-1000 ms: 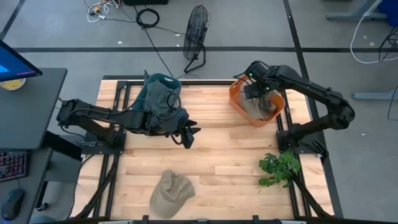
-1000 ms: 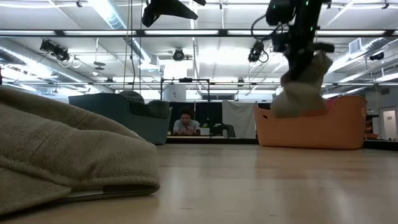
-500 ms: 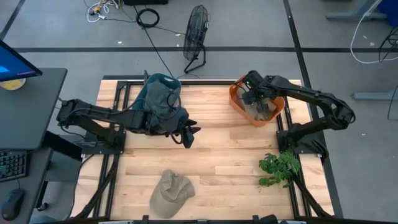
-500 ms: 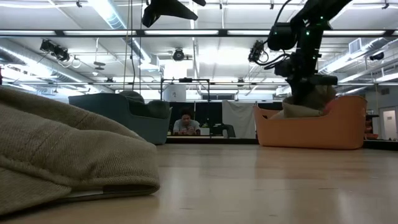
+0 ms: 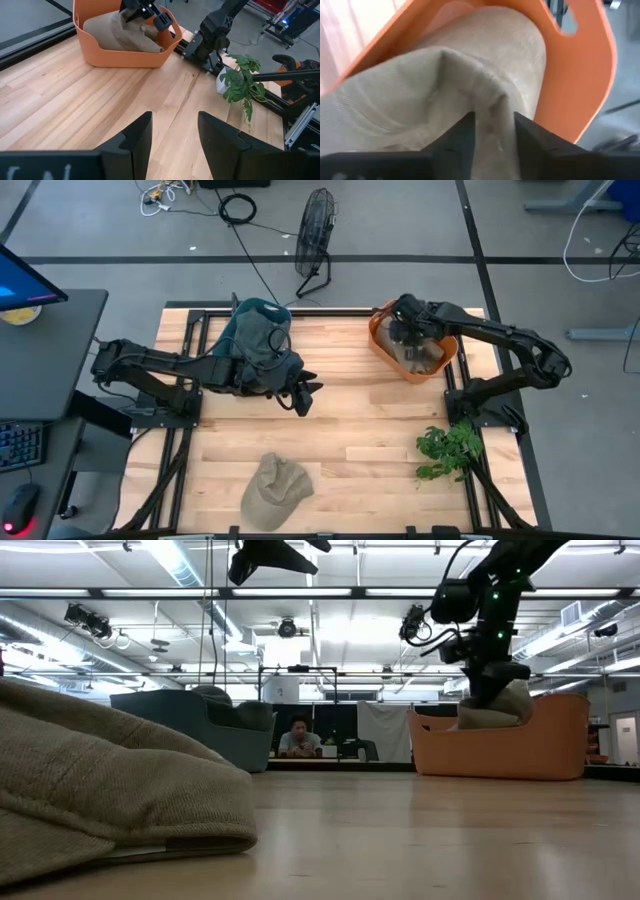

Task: Pick & Place hat
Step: Put the top brown cap into the orange bin, then put the brown cap into the orange bin

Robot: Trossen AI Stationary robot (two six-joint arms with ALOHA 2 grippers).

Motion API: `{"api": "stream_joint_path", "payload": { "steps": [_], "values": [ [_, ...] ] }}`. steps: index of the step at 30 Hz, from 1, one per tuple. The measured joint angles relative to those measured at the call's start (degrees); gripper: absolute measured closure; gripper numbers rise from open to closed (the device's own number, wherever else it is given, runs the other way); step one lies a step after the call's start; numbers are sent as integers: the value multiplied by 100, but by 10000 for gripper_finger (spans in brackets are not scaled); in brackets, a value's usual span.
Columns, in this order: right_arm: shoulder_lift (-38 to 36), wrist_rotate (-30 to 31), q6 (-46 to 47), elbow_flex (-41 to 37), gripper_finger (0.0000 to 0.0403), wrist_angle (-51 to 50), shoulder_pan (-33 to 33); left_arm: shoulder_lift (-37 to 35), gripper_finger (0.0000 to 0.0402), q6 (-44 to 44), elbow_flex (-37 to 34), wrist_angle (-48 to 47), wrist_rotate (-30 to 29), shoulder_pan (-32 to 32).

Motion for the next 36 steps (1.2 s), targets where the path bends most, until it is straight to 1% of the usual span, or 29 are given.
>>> {"api": "stream_joint_path", "payload": {
  "steps": [5, 8, 11, 15, 18, 20, 24, 27, 29, 33, 36],
  "values": [
    [-152, 3, 937, 0, 239, -344, 60, 0, 239, 0, 0, 2, 98, -4],
    [-438, 0, 1374, 6, 226, -506, 170, 0, 239, -1, 0, -1, 433, -4],
    [-817, -1, 1620, 71, 223, -703, 332, 0, 239, -11, 0, -85, 805, -5],
    [-1404, -57, 2106, 196, 225, -820, 585, 0, 239, -110, 0, -672, 1570, -15],
    [-1804, -407, 2584, 251, 225, -796, 759, 0, 239, -506, 0, -1336, 2083, -28],
    [-2011, -703, 2927, 252, 225, -743, 862, 0, 239, -591, 0, -1775, 2288, -101],
    [-2248, -1266, 3721, 252, 225, -592, 1115, 0, 239, -606, 0, -2448, 2531, -365],
    [-2277, -1516, 4230, 251, 225, -451, 1339, 0, 239, -806, 0, -2534, 2713, -634],
    [-2261, -1625, 4407, 252, 224, -303, 1510, 0, 239, -940, 0, -2532, 2719, -841],
    [-2158, -1716, 4446, 252, 224, 165, 1852, 12, 239, -1240, 0, -2527, 2719, -1271],
    [-2054, -1716, 4552, 252, 224, 578, 2069, 136, 239, -1684, 0, -2462, 2718, -1567]
  ]
}}
